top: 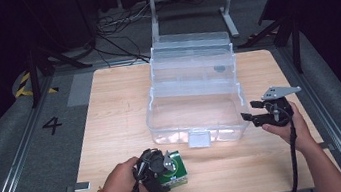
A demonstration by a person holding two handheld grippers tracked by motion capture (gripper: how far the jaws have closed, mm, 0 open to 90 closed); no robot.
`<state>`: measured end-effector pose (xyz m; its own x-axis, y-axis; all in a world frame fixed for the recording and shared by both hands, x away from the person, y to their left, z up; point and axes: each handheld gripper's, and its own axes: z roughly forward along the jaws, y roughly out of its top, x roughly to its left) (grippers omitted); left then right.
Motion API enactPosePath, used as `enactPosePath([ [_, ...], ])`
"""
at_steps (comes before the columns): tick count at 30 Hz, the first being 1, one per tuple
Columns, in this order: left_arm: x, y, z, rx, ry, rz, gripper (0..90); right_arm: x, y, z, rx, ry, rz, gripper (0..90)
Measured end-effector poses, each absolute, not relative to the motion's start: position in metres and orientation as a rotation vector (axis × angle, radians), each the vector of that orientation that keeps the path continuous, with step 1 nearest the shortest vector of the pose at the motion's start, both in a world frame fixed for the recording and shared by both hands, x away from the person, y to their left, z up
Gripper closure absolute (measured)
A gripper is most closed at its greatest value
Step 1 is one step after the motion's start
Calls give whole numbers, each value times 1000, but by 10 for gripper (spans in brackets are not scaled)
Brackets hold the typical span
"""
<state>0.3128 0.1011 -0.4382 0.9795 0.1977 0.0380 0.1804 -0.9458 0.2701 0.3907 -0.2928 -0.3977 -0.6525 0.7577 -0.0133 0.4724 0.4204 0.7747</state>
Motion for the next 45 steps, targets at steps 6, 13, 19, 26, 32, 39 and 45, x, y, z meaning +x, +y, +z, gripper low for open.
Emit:
enactPosePath([
  [6,313,101,-438,2856,281,92,87,396,-302,-396,1075,2363,1048,471],
  [13,313,101,-438,2856,280,86,85,395,-314,-407,1132,2343,1039,505],
  [19,313,101,-439,2856,278,87,83,390,-315,-407,1128,2321,1052,516],
  [26,312,101,-438,2858,282,98,90,380,-307,-406,1145,2331,1033,480],
  [32,313,103,-438,2837,275,91,99,375,-304,-396,1100,2334,990,386],
  [39,313,104,-437,2834,272,87,109,349,-343,-373,996,2222,1026,337],
  [45,314,104,-436,2830,277,73,127,336,-382,-400,1042,2211,971,310],
])
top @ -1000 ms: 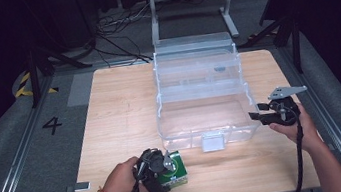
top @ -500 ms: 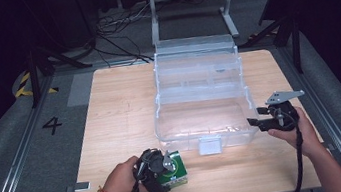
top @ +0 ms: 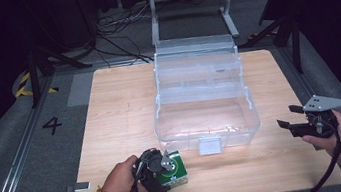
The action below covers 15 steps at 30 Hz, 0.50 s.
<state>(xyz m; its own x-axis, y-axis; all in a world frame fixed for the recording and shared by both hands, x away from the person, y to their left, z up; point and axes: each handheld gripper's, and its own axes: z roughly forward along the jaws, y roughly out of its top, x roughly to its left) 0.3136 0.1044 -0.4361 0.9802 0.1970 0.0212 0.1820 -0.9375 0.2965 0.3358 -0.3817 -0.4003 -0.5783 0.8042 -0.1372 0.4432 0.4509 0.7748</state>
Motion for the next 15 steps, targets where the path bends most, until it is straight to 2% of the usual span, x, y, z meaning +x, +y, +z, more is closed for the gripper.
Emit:
enactPosePath([
  [9,316,106,-436,2817,251,59,141,328,-401,-468,1154,2260,1015,290],
  [15,315,106,-436,2814,258,60,140,328,-402,-480,1185,2270,1040,283],
])
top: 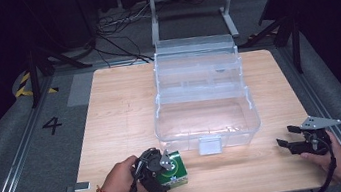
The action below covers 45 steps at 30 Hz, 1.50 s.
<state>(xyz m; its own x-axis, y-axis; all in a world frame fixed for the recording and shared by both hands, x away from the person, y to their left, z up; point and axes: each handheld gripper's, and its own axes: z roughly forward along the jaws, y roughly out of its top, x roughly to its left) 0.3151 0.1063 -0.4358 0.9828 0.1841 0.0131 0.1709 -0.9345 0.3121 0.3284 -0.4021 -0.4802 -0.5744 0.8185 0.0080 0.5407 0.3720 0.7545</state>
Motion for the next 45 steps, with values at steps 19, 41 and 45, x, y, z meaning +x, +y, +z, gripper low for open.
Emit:
enactPosePath([
  [19,307,95,-425,2819,148,48,149,329,-401,-487,1226,2245,1012,233],
  [41,308,93,-320,2657,-4,195,150,328,-401,-487,1233,2242,1009,232],
  [45,316,90,-305,2652,-9,230,150,328,-401,-487,1233,2242,1010,232],
])
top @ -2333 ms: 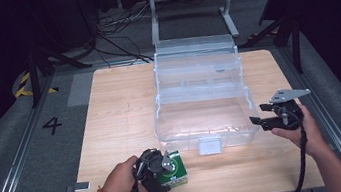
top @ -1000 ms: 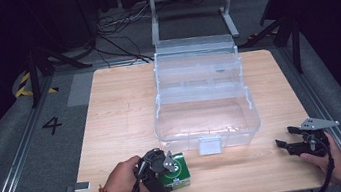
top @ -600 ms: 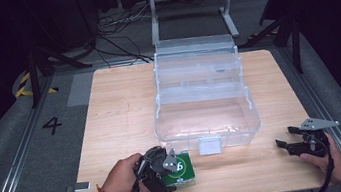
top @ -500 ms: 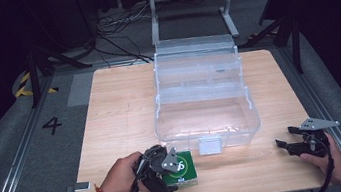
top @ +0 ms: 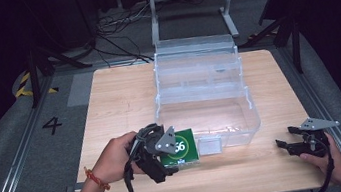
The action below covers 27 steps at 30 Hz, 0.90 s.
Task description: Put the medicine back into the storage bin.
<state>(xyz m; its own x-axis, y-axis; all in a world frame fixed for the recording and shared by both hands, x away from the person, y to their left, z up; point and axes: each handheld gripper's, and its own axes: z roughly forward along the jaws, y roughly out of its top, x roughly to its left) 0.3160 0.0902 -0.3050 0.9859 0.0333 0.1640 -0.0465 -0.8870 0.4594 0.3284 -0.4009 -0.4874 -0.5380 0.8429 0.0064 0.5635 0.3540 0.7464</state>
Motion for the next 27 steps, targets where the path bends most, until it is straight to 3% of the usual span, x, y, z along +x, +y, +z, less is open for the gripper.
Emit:
enactPosePath([
  [16,379,60,-282,2669,-27,256,150,328,-401,-487,1234,2238,1007,233],
  [27,412,55,-300,2696,-44,244,149,327,-401,-487,1237,2238,1009,233],
])
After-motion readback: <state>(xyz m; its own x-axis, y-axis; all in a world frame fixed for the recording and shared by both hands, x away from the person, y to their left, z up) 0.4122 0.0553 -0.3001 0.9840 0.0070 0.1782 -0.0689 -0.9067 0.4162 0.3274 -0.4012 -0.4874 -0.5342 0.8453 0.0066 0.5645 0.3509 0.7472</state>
